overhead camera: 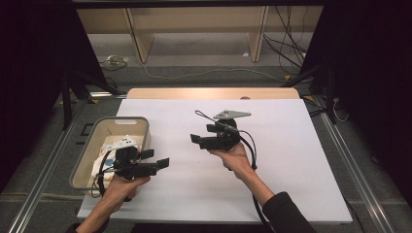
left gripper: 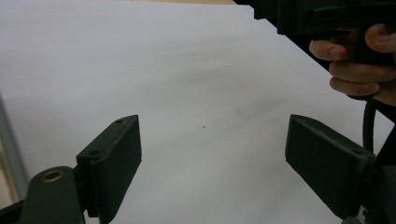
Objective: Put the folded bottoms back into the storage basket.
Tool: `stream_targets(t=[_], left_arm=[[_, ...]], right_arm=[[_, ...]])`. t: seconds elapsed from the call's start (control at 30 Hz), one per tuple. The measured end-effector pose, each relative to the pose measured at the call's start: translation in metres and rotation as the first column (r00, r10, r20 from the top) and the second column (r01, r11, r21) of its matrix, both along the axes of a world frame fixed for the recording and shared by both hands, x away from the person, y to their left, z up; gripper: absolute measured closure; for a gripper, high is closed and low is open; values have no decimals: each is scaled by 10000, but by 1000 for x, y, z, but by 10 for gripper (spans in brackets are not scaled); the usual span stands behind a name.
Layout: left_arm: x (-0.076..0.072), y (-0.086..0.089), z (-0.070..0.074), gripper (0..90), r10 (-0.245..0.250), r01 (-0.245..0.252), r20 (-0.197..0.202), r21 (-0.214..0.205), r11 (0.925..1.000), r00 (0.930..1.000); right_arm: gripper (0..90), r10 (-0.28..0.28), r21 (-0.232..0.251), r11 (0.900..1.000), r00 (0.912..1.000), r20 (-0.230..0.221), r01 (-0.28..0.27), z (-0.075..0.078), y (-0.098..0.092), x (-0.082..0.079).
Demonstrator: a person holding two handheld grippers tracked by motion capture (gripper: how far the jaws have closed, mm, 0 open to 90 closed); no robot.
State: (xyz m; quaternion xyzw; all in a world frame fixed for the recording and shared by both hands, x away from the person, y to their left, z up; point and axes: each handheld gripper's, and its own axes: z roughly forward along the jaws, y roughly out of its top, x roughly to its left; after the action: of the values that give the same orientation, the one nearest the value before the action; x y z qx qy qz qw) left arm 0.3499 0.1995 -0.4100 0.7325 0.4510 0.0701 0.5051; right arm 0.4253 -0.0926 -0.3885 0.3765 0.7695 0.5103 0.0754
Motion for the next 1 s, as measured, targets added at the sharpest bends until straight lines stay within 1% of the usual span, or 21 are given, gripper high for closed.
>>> stream_targets(t=[0.07, 0.17, 0.2, 0.33, 0.37, 0.47, 0.6, 0.77, 0.83, 0.9, 1.0], left_arm=[[-2, -2, 0, 180, -91, 89, 130, 114, 9999, 9999], [-3, -2, 1, 173, -152, 153, 278, -68, 9999, 9995], [-3, -2, 0, 173, -156, 159, 294, -101, 9998, 9994], [-3, -4, -2, 172, -269, 268, 238, 57, 9996, 9994], [-3, -5, -2, 171, -263, 262, 225, 74, 9996, 9994], [-4, -7, -2, 169, -402, 397, 327, 147, 9991, 9987], [-5, -8, -3, 169, -515, 506, 433, 212, 9985, 9977], [-7, -10, -3, 168, -675, 666, 666, 151, 9977, 9955], [-8, -11, -3, 168, -713, 709, 696, 89, 9974, 9950], [-8, -12, -4, 168, -746, 736, 742, 163, 9972, 9944], [-9, -12, -4, 168, -772, 761, 806, 157, 9970, 9938]], right_arm=[[231, -32, 10, 10000, 10000, 35, 32, -2, -4, -1], [216, -51, 37, 10000, 10000, 33, 51, -4, -8, -4], [213, -49, 77, 10000, 10000, 48, 49, -4, -9, -5], [197, -114, 163, 9998, 9998, 133, 112, -4, -15, -8], [193, -125, 209, 9997, 9999, 91, 123, -4, -16, -9], [178, -129, 203, 9997, 9997, 198, 125, -4, -19, -12], [166, -178, 239, 9996, 9996, 223, 172, -4, -24, -14], [165, -286, 293, 9992, 9990, 337, 276, -4, -31, -19], [165, -297, 322, 9991, 9988, 398, 285, -4, -34, -21], [166, -341, 334, 9989, 9983, 468, 326, -3, -37, -23], [165, -403, 405, 9985, 9978, 532, 381, -3, -41, -26]])
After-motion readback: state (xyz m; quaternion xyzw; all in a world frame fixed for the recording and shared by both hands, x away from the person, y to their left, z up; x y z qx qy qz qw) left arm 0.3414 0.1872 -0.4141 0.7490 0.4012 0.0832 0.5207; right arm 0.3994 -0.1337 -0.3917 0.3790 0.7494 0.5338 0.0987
